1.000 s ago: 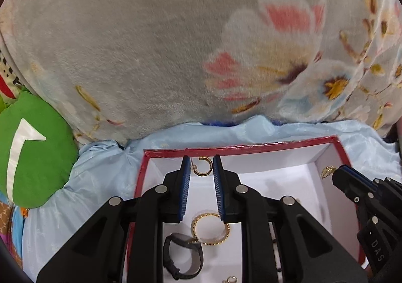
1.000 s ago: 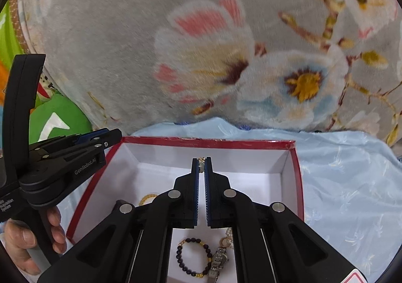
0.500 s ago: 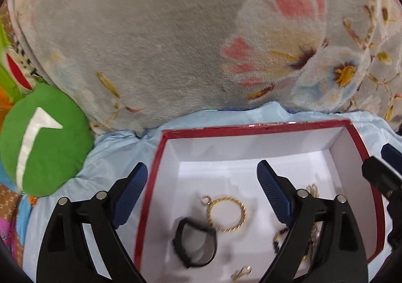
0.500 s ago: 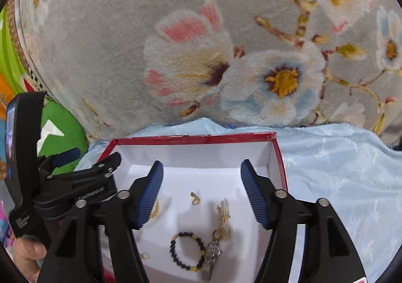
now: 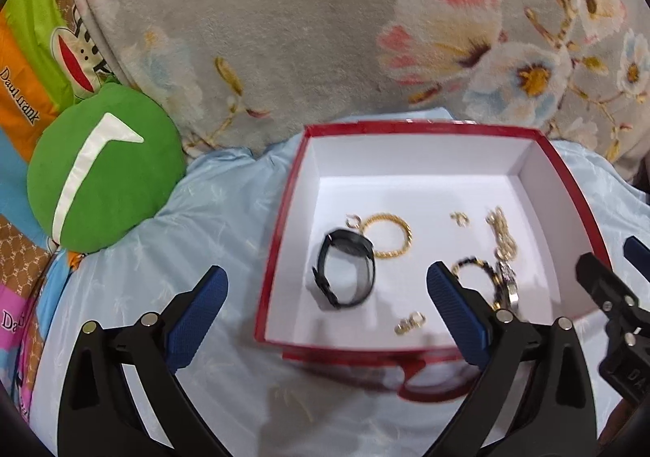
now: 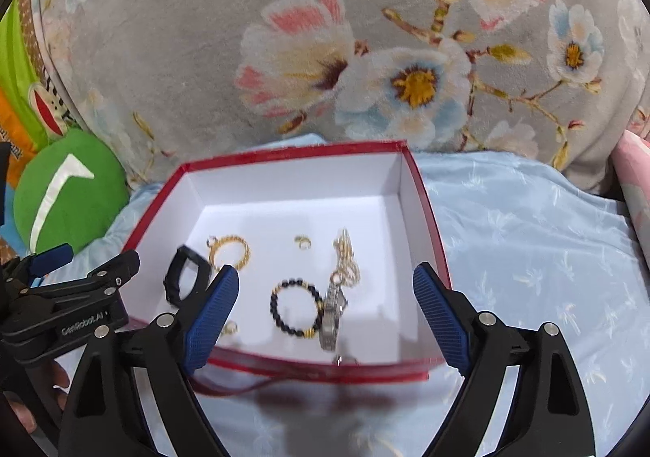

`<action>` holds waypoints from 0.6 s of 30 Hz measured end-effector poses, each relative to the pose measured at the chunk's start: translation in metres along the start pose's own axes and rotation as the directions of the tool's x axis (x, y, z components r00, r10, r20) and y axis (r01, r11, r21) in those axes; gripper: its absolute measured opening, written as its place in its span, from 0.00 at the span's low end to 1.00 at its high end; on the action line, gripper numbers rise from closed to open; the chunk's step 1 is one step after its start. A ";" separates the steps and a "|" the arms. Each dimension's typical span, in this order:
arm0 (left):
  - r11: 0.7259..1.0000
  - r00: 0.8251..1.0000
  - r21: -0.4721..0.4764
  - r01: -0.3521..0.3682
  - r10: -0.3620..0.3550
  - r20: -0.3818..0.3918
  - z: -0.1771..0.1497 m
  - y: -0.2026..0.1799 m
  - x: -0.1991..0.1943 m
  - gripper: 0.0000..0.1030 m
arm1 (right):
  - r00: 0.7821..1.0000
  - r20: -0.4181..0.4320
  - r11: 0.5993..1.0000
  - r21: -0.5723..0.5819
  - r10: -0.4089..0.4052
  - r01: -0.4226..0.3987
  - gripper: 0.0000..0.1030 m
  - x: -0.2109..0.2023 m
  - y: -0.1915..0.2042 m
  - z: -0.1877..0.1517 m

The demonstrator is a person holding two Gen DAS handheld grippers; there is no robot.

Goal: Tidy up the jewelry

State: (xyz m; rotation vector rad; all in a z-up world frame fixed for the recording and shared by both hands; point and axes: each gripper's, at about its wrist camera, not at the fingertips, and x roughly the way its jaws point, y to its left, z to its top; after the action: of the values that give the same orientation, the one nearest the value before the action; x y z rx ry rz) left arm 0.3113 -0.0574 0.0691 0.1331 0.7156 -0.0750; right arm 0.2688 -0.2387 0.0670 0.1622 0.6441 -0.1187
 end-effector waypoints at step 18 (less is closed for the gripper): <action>0.999 0.989 -0.006 0.045 -0.046 -0.140 -0.023 0.000 -0.001 0.95 | 0.992 -0.121 0.999 -0.034 -0.026 0.022 0.84 -0.015 0.008 -0.018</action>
State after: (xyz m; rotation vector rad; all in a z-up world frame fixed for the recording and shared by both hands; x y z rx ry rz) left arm 0.2961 -0.0536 0.0526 0.1204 0.8590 -0.1091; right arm 0.2473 -0.2263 0.0628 0.1305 0.7692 -0.1221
